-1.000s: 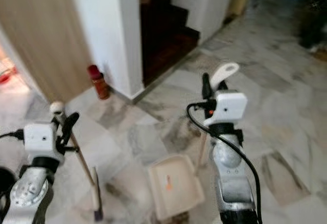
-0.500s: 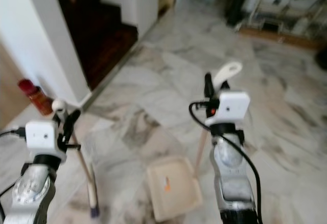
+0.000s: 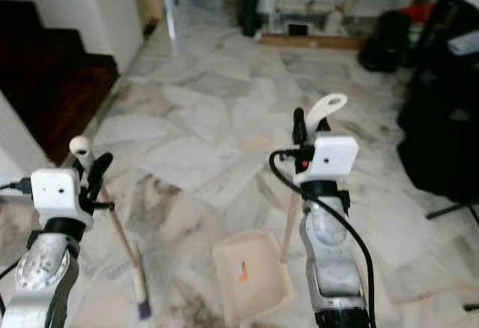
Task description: Sweep floor
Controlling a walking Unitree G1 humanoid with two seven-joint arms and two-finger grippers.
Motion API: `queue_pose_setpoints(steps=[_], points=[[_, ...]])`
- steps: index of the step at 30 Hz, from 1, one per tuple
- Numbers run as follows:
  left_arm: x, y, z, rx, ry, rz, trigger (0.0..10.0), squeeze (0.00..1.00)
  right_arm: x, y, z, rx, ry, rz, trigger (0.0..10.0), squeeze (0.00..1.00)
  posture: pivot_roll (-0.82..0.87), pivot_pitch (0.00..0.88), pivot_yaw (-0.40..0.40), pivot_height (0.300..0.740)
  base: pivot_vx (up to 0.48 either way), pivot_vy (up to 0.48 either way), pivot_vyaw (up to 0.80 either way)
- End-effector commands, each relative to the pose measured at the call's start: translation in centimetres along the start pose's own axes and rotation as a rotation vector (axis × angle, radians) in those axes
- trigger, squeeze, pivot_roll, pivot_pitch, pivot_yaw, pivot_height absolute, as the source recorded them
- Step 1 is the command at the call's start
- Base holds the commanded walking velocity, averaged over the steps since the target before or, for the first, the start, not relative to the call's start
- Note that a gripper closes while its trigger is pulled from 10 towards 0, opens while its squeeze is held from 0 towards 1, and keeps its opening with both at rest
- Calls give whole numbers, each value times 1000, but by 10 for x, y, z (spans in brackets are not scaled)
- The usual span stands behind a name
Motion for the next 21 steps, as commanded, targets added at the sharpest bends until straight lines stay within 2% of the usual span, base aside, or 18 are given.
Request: queue_pose_setpoints(steps=[1,5,9,21], points=[[-4,9,-1,43,21,14,10000,0,-5,10,-3,45,11,-17,10000,0,17,27,19,740,0,0,-800],[-5,8,-1,42,22,9,10000,0,-6,12,-4,59,20,-12,10000,0,18,16,16,740,0,0,-800],[-3,8,-1,40,16,18,10000,0,-8,13,-4,66,23,-11,10000,0,11,10,13,740,133,0,0],[-1,6,-2,32,15,22,10000,0,-15,14,-3,69,49,-27,10000,0,11,0,12,740,348,0,0]])
Point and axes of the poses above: a point about 5 cm out from each wrist's last joint towards the gripper, its own z axis pointing back from the gripper into the wrist, its own y axis along the axis of the wrist's last joint, x = y × z, the point moved 2 cm from there along -z, pointing out of the wrist towards the gripper, and after that the axes turned 5 degrees about -z, right-handed, at the moved point
